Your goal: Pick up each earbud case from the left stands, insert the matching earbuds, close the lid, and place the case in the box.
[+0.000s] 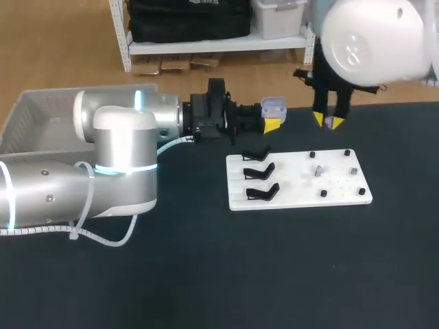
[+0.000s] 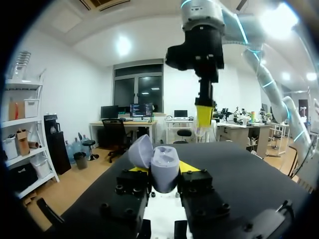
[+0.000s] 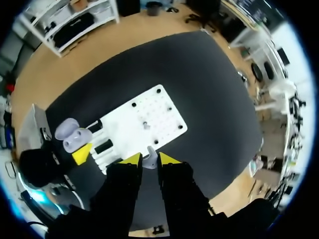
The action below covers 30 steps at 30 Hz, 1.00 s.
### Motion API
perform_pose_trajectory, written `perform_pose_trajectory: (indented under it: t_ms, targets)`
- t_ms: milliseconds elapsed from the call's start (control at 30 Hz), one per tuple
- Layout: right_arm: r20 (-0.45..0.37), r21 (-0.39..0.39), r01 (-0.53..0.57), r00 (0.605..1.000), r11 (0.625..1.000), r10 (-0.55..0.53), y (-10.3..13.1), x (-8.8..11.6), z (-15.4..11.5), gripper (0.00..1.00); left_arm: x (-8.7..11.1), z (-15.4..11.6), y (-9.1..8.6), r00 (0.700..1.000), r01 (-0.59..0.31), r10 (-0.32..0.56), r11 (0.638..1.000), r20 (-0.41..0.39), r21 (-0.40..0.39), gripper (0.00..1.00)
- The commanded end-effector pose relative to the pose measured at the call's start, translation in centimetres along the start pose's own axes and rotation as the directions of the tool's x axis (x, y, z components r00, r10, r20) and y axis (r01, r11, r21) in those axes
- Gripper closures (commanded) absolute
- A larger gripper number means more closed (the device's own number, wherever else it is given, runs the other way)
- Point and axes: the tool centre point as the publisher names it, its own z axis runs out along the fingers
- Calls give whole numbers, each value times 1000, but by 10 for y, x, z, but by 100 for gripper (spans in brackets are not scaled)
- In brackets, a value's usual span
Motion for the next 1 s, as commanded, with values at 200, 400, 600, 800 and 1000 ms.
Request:
perform_pose_trajectory:
  t_ms: [200, 400, 600, 800, 1000]
  targets:
    - [82, -15, -164, 983, 986, 164, 30, 15, -30, 100, 2, 0, 0, 1000, -5, 5, 1000, 8, -4, 100]
    - [82, -15, -164, 983, 986, 164, 30, 15, -30, 100, 2, 0, 0, 1000, -5, 5, 1000, 8, -4, 100]
    - [82, -15, -164, 983, 986, 164, 30, 15, -30, 100, 2, 0, 0, 1000, -5, 5, 1000, 8, -4, 100]
    - [70, -2, -150, 986, 989, 150, 37, 13, -29, 100, 2, 0, 0, 1000, -5, 5, 1000, 8, -4, 100]
    - [70, 39, -137, 989, 990, 134, 55, 2, -27, 100, 2, 0, 0, 1000, -5, 5, 1000, 8, -4, 100]
